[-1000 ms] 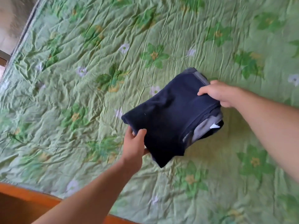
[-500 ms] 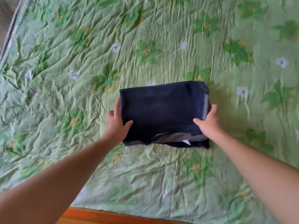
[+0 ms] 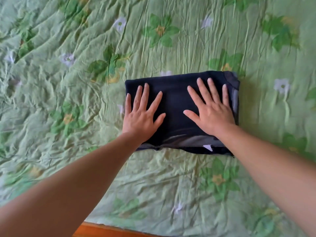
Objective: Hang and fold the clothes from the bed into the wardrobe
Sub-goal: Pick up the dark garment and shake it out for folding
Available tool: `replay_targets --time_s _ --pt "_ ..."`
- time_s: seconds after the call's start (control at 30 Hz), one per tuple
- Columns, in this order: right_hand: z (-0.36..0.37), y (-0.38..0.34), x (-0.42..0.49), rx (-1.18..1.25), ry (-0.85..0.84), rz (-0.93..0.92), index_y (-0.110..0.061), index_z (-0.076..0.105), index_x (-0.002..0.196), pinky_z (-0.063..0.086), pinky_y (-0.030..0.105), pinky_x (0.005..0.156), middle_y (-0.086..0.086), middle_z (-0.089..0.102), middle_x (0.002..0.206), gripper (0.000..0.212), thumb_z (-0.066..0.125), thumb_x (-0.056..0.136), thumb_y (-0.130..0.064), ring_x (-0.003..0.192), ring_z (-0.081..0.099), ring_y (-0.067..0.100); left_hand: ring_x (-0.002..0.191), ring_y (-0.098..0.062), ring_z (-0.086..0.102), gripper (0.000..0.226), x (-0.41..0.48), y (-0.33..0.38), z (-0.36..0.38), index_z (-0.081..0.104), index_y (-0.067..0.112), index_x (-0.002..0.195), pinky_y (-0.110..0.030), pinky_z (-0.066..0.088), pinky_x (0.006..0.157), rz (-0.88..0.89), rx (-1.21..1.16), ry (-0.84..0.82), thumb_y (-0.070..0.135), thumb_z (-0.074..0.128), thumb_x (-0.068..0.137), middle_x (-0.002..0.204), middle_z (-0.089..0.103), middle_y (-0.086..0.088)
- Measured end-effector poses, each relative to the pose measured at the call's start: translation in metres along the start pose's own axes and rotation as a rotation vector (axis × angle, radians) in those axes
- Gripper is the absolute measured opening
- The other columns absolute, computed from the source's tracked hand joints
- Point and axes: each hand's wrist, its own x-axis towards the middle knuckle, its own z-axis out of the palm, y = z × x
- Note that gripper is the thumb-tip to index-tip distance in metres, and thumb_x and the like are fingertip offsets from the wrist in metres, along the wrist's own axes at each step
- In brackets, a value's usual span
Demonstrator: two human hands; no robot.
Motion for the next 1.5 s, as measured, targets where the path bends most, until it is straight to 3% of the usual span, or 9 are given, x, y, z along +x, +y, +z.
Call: replay_targets --time_s 0.23,0.43,0.53,0.6,0.73,0.97,1.13,1.27,1.5 --pt "-0.027 0.029 -0.009 0.141 -0.076 0.108 -0.032 0.011 0.162 0.007 0.046 0.126 0.013 -0.004 0.169 0.076 0.036 0.098 -0.066 0.156 0.002 0.030 0.154 -0.027 -0.009 0.082 -0.028 -0.028 -0.031 -0.011 0.036 0.158 -0.045 0.012 0.125 -0.169 -0.175 -0.245 0.072 0.026 0.094 0.164 -0.027 -0.002" --pt "-0.047 0.036 -0.035 0.857 -0.018 0.693 -0.031 0.057 0.134 0.045 0.039 0.098 0.014 0.053 0.133 0.054 0.074 0.084 -0.023 0.118 0.053 0.030 0.113 -0.019 0.058 0.055 -0.027 -0.021 -0.066 0.052 0.051 0.133 -0.036 0.054 0.097 -0.579 -0.998 -0.133 0.021 0.070 0.090 0.133 0.048 0.000" --pt "-0.052 0.039 -0.037 1.128 -0.118 0.722 -0.032 0.069 0.100 0.050 0.025 0.073 0.013 0.066 0.111 0.030 0.073 0.082 -0.009 0.087 0.061 0.026 0.101 -0.015 0.067 0.045 -0.026 -0.019 -0.074 0.066 0.051 0.114 -0.018 0.057 0.069 -0.610 -1.243 -0.176 0.013 0.070 0.090 0.114 0.066 0.006" --pt "-0.054 0.046 -0.031 1.281 -0.164 0.703 -0.030 0.072 0.092 0.046 0.017 0.075 0.000 0.069 0.111 0.028 0.074 0.081 -0.004 0.100 0.061 0.020 0.099 -0.014 0.069 0.044 -0.022 -0.019 -0.073 0.068 0.049 0.114 -0.020 0.057 0.069 -0.581 -1.274 -0.236 0.012 0.070 0.090 0.114 0.068 0.007" --pt "-0.056 0.057 -0.023 1.393 -0.261 0.671 -0.032 0.076 0.097 0.033 0.012 0.079 -0.010 0.066 0.113 0.039 0.070 0.079 0.001 0.118 0.052 0.014 0.102 -0.015 0.069 0.050 -0.018 -0.022 -0.072 0.065 0.043 0.124 -0.026 0.060 0.076 -0.542 -1.224 -0.280 0.009 0.072 0.087 0.119 0.067 0.005" --pt "-0.116 0.035 -0.073 1.156 -0.152 0.646 -0.034 0.072 0.113 0.041 0.015 0.071 0.011 0.067 0.122 0.048 0.068 0.078 -0.001 0.108 0.062 0.025 0.086 -0.001 0.067 0.056 -0.020 -0.017 -0.139 0.058 0.043 0.130 -0.016 0.054 0.065 -0.323 -0.908 -0.332 0.014 0.075 0.085 0.113 0.065 0.012" --pt "-0.224 0.015 -0.129 1.022 -0.127 0.620 -0.025 0.068 0.125 0.045 0.020 0.079 0.002 0.074 0.109 0.049 0.069 0.079 -0.008 0.086 0.063 0.005 0.081 -0.012 0.066 0.057 -0.032 0.005 -0.253 0.054 0.035 0.135 -0.026 0.054 0.065 -0.127 -0.708 -0.361 0.020 0.073 0.084 0.102 0.063 0.006" --pt "-0.334 0.007 -0.186 0.955 -0.071 0.684 -0.022 0.067 0.123 0.046 0.023 0.076 -0.001 0.071 0.097 0.046 0.069 0.078 -0.010 0.087 0.065 0.013 0.065 -0.012 0.060 0.047 -0.048 0.036 -0.369 0.057 0.029 0.129 -0.022 0.043 0.053 0.019 -0.544 -0.352 0.023 0.070 0.084 0.092 0.062 0.003" --pt "-0.537 0.022 -0.312 0.811 -0.019 0.745 0.004 0.068 0.115 0.044 0.029 0.067 0.025 0.070 0.110 0.038 0.068 0.079 -0.008 0.075 0.060 0.020 0.093 -0.022 0.064 0.034 -0.087 0.142 -0.571 0.069 0.008 0.114 -0.027 0.049 0.071 0.382 -0.216 -0.327 0.023 0.069 0.085 0.110 0.068 -0.010"
